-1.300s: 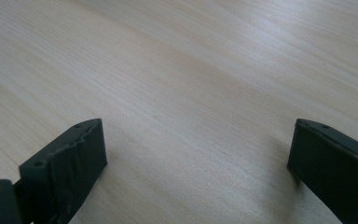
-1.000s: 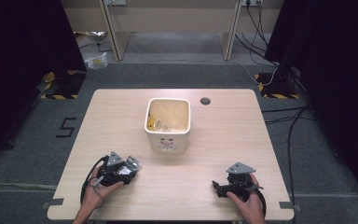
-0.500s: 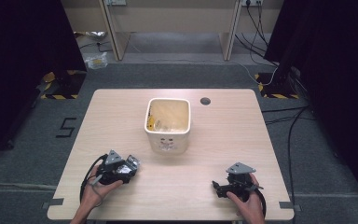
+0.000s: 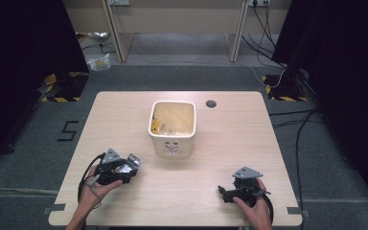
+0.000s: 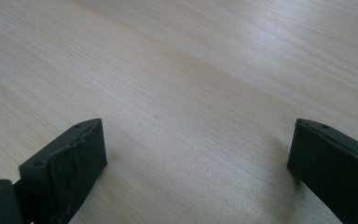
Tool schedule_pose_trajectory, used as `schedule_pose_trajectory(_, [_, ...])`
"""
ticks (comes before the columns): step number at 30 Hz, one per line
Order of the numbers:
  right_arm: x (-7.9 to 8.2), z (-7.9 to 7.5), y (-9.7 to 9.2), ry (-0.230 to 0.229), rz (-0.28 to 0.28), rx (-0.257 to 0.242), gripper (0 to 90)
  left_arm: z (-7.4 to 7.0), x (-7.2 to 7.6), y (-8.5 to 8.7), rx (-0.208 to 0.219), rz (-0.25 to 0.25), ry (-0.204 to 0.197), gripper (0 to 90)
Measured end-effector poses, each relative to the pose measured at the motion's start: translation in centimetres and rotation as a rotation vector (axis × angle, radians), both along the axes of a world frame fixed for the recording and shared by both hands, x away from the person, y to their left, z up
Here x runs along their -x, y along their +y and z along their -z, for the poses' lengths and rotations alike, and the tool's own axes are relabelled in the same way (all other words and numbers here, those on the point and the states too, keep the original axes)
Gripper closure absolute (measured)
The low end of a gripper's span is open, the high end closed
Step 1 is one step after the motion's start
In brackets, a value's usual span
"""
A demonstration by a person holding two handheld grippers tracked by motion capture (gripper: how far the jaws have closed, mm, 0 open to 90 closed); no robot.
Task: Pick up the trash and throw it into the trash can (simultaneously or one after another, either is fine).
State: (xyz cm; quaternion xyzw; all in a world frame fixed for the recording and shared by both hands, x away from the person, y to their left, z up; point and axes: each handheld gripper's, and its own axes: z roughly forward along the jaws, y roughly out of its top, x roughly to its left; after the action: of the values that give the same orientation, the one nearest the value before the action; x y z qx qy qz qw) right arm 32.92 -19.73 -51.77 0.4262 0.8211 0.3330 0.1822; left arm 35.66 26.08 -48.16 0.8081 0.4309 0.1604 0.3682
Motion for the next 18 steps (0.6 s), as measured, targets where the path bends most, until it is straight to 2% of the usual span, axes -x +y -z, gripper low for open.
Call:
schedule_pose_trajectory(6, [0.0, 0.0, 0.0, 0.000, 0.000, 0.000, 4.4, -1.0, -0.3, 0.5, 0.014, -0.015, -0.012, 33.6])
schedule_pose_trajectory(10, [0.0, 0.0, 0.0, 0.001, 0.000, 0.000, 4.4, -1.5, -0.5, 0.3, 0.014, -0.011, -0.023, 33.6])
schedule_pose_trajectory(18, [0.0, 0.0, 0.0, 0.001, 0.000, 0.000, 4.5, -3.3, -0.9, -0.1, 0.028, 0.000, -0.055, 33.6])
